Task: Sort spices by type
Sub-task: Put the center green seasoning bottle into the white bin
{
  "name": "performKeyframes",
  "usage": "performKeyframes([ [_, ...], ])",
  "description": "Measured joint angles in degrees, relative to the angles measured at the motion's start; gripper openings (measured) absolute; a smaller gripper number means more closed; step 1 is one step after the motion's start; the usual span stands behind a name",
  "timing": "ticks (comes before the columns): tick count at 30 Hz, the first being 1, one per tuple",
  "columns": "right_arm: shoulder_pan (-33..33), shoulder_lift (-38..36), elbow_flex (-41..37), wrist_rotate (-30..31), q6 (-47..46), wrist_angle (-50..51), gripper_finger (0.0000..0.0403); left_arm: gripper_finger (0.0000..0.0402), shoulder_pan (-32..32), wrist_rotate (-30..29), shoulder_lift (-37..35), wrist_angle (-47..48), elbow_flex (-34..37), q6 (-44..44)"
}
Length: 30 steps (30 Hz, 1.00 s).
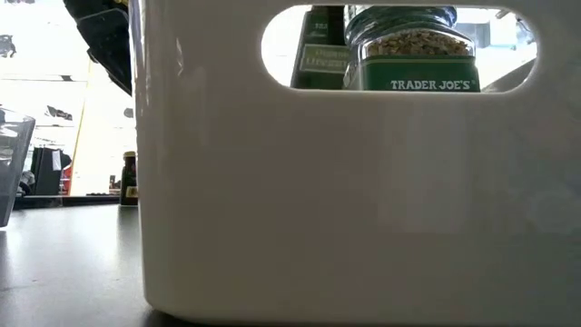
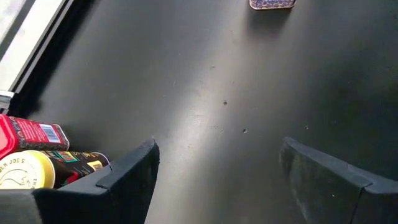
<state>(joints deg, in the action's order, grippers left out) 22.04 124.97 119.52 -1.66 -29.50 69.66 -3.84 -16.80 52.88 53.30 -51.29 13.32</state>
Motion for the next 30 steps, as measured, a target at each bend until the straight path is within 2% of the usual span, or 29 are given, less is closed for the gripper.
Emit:
performKeyframes([
  [11,-0.07,1.02,0.08,0.13,7.16,-5.20,0.0215,0.0320,0.00,0.00,0.00,-0.04,0.00,0.00],
  [19,-0.18,5.85,-0.11,-1.51,8.42,-2.70,0.0215,0.0320,0.00,0.00,0.00,-0.02,0.00,0.02],
  [30,-0.52,6.44,0.00,-1.22,8.18,-4.23,0.0215,0.0320,0.00,0.00,0.00,-0.02,0.00,0.46],
])
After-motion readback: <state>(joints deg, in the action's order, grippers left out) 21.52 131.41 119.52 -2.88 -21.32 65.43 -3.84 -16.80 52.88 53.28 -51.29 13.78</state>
